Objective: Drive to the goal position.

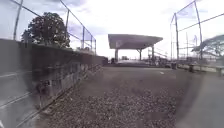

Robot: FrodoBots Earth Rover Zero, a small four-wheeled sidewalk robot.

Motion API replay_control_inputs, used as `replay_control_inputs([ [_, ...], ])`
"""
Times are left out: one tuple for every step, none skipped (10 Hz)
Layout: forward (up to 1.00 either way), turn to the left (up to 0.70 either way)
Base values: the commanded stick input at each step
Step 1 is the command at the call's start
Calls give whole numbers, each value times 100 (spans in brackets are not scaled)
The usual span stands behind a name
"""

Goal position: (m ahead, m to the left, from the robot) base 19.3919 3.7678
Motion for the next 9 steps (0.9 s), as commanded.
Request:
replay_control_inputs([
  [50,0],
  [50,0],
  [50,0],
  [50,0],
  [50,0],
  [50,0],
  [50,0],
  [50,0],
  [50,0],
])
